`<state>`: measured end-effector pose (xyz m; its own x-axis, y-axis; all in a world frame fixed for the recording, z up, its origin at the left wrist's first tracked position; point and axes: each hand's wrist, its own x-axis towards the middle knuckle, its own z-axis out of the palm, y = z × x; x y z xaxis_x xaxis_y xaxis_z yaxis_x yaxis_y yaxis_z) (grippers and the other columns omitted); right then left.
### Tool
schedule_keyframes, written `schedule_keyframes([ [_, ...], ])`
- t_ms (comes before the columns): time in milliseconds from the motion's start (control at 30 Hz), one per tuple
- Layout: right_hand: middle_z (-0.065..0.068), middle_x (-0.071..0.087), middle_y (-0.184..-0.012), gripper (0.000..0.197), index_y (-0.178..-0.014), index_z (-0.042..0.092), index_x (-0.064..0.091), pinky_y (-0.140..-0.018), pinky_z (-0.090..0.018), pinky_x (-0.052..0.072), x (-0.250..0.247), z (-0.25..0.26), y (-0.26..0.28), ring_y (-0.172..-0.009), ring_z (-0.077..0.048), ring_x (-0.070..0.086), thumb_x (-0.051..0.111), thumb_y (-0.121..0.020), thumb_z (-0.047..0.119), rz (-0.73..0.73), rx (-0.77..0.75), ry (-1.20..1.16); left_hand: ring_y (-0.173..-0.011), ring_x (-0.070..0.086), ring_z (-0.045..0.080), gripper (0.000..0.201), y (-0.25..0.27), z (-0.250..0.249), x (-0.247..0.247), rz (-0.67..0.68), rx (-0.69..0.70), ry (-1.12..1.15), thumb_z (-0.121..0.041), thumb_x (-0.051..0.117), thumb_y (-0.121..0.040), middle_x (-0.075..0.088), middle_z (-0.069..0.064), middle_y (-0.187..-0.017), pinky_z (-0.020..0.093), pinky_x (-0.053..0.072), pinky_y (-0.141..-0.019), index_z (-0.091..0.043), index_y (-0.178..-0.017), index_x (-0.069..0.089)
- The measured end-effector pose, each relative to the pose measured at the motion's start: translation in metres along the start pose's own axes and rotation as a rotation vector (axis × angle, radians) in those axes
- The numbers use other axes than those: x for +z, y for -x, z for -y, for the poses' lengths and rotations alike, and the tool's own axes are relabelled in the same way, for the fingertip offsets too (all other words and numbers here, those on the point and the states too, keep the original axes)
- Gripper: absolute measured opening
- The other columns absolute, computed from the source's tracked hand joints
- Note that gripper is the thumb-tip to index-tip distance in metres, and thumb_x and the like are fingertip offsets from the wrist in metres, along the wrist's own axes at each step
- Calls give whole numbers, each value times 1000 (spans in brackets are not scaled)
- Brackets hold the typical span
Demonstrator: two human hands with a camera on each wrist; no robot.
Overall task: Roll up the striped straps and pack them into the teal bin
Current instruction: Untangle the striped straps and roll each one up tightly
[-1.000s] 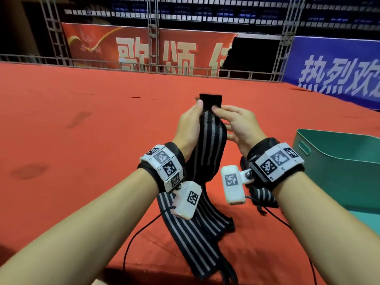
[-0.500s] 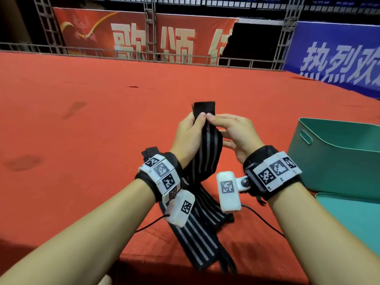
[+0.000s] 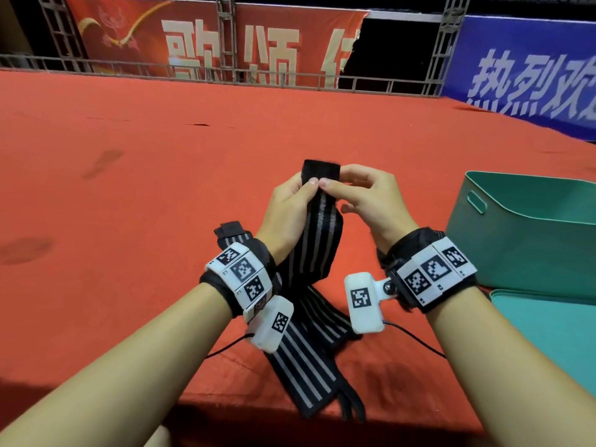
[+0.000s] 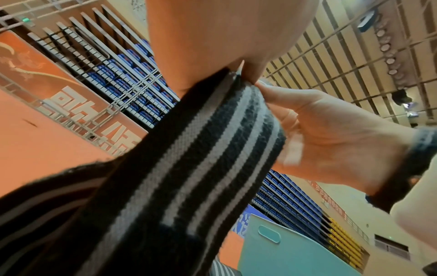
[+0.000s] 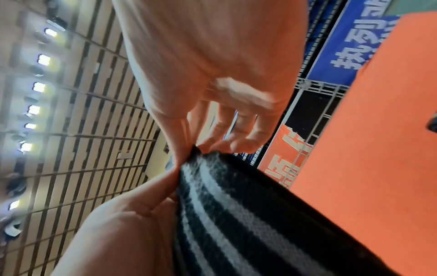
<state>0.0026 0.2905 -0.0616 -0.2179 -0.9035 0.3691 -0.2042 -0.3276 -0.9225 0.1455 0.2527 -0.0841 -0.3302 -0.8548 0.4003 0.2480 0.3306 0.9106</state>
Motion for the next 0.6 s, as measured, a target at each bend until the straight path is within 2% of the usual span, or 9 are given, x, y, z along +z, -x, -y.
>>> schedule_keyframes([
  [100, 1, 67, -80, 12, -87, 11, 77, -64, -30, 43, -1, -6, 0, -76, -14, 59, 81, -87, 22, -18, 46, -46, -77, 59, 17, 26, 2, 0, -1, 20, -4, -52, -18, 45, -109, 68, 2, -85, 34, 48, -71, -17, -97, 68],
  [233, -12, 61, -85, 16, -76, 16, 70, -55, -24, 44, 1, -18, 3, -71, -17, 54, 81, -86, 20, -28, 158, -131, -92, 64, 19, 22, 7, 15, -5, 107, -44, -59, -17, 53, -105, 69, 11, -104, 34, 52, -83, -3, -118, 65],
  [300, -10, 67, -91, 5, -88, 15, 74, -61, -27, 51, 3, -29, 7, -78, -20, 58, 79, -88, 17, -14, 212, -176, -97, 68, 20, 27, 10, 27, -6, 122, -84, -64, -16, 55, -103, 72, 14, -110, 35, 54, -89, -2, -125, 63],
  [367, -4, 73, -95, 15, -104, 14, 77, -70, -33, 52, 6, -42, 12, -85, -22, 61, 76, -89, 11, -8, 226, -206, -101, 70, 23, 26, 13, 40, -8, 114, -139, -50, -11, 55, -104, 73, 17, -115, 37, 54, -93, -3, -126, 65],
  [400, -2, 74, -94, 19, -105, 15, 78, -70, -35, 50, 6, -48, 14, -85, -23, 61, 76, -88, 8, -26, 221, -204, -105, 71, 26, 25, 16, 45, -8, 112, -180, -23, -10, 56, -103, 73, 17, -117, 40, 54, -97, -5, -124, 67],
  [467, -2, 75, -88, 20, -99, 16, 81, -68, -35, 46, 7, -62, 18, -82, -24, 58, 76, -85, 3, -70, 211, -183, -113, 69, 34, 22, 23, 55, -9, 98, -291, 54, -11, 58, -102, 73, 19, -118, 45, 52, -101, -7, -120, 70],
  [600, -4, 77, -89, 18, -92, 15, 81, -74, -40, 48, 10, -93, 31, -82, -20, 65, 76, -84, -1, -93, 268, -180, -115, 68, 36, 24, 36, 75, -12, 89, -498, 157, -13, 56, -102, 73, 21, -118, 47, 51, -103, -5, -121, 70],
])
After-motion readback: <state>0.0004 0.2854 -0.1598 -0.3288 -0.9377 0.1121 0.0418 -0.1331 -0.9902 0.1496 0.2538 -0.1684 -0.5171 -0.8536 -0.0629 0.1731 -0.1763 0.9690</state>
